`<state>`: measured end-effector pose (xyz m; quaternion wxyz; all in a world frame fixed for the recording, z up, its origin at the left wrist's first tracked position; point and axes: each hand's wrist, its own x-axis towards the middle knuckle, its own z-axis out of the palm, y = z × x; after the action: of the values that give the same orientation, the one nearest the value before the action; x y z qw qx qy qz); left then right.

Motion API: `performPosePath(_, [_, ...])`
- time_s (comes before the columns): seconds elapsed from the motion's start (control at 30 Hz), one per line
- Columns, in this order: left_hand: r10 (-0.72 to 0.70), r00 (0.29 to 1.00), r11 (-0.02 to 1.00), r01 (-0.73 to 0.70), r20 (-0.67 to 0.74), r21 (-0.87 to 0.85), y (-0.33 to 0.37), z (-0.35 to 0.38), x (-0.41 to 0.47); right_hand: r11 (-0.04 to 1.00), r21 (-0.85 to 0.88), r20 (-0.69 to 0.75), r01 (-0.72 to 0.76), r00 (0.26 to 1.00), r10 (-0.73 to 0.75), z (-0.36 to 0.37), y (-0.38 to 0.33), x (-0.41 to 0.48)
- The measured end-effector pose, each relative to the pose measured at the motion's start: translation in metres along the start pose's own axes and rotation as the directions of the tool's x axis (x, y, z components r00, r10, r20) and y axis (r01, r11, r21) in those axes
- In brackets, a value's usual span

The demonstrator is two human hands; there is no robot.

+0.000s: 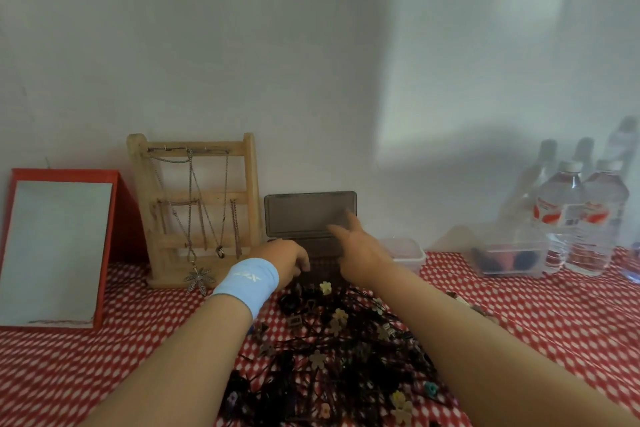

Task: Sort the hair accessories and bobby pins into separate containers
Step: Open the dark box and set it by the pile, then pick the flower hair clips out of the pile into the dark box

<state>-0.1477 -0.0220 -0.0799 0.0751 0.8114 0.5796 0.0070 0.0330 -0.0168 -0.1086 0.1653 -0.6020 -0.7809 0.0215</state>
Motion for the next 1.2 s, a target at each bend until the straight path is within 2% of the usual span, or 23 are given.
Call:
performPosePath(0.17, [0.036, 0.999, 0.999, -0.037, -0.026, -0.011, -0.004, -0.001, -0.008, 0.999, 0.002, 0.093, -0.032, 0.995, 0.031, -0.010, 0.000, 0.000])
performPosePath(0.3, [0.036, 0.999, 0.998, -0.035, 0.014, -0.053, -0.004, 0.001, -0.011, 0.999, -0.011, 0.120, -0.037, 0.992, 0.038, -0.009, -0.001, -0.006])
performPosePath(0.37, [0.026, 0.997, 0.997, -0.031, -0.072, -0.067, -0.003, 0.000, -0.011, 0.999, -0.005, 0.139, -0.038, 0.990, 0.038, -0.010, -0.001, -0.008])
performPosePath(0.43, [0.038, 0.963, 0.999, -0.032, -0.266, 0.028, -0.004, 0.003, -0.007, 0.999, 0.003, 0.168, -0.042, 0.985, 0.041, -0.012, 0.000, -0.008])
performPosePath(0.47, [0.041, 0.947, 0.997, -0.020, -0.319, 0.068, -0.004, 0.006, -0.005, 0.999, 0.001, 0.185, -0.042, 0.982, 0.041, -0.013, 0.000, -0.008])
performPosePath(0.5, [0.028, 0.952, 0.996, -0.002, -0.306, 0.085, -0.005, 0.010, -0.003, 0.999, -0.008, 0.202, -0.041, 0.978, 0.042, -0.015, 0.001, -0.008])
performPosePath(0.6, [-0.023, 0.997, 0.999, 0.025, -0.068, 0.030, -0.007, 0.022, 0.001, 0.998, -0.043, 0.227, -0.049, 0.972, 0.058, -0.019, 0.003, -0.007])
performPosePath(0.67, [-0.028, 0.999, 1.000, 0.027, -0.043, -0.008, -0.010, 0.024, 0.002, 0.997, -0.056, 0.212, -0.045, 0.976, 0.056, -0.020, 0.003, -0.007])
performPosePath(0.77, [0.007, 0.980, 1.000, -0.008, -0.198, -0.007, -0.013, 0.019, -0.004, 0.996, -0.088, 0.069, 0.003, 0.998, 0.003, -0.025, -0.003, -0.012])
performPosePath(0.83, [0.038, 0.941, 0.998, -0.053, -0.335, -0.037, -0.011, 0.013, -0.014, 0.992, -0.117, -0.027, 0.057, 0.998, -0.060, -0.032, -0.011, -0.020])
performPosePath(0.9, [0.074, 0.906, 0.993, -0.105, -0.417, -0.053, -0.004, 0.007, -0.027, 0.979, -0.163, -0.055, 0.123, 0.990, -0.133, -0.040, -0.020, -0.031])
performPosePath(0.97, [0.085, 0.921, 0.987, -0.131, -0.379, -0.097, 0.006, 0.004, -0.040, 0.975, -0.162, -0.008, 0.151, 0.988, -0.154, -0.044, -0.029, -0.042])
performPosePath(1.03, [0.099, 0.963, 0.983, -0.134, -0.249, -0.129, 0.014, 0.007, -0.049, 0.979, -0.140, 0.091, 0.147, 0.987, -0.135, -0.043, -0.033, -0.050])
performPosePath(1.13, [0.100, 0.994, 0.991, -0.105, -0.053, -0.087, 0.020, 0.017, -0.056, 0.976, -0.163, 0.191, 0.143, 0.975, -0.111, -0.034, -0.034, -0.061])
performPosePath(1.2, [0.091, 0.996, 0.994, -0.091, -0.002, -0.058, 0.021, 0.025, -0.058, 0.983, -0.125, 0.233, 0.134, 0.967, -0.102, -0.028, -0.032, -0.066])
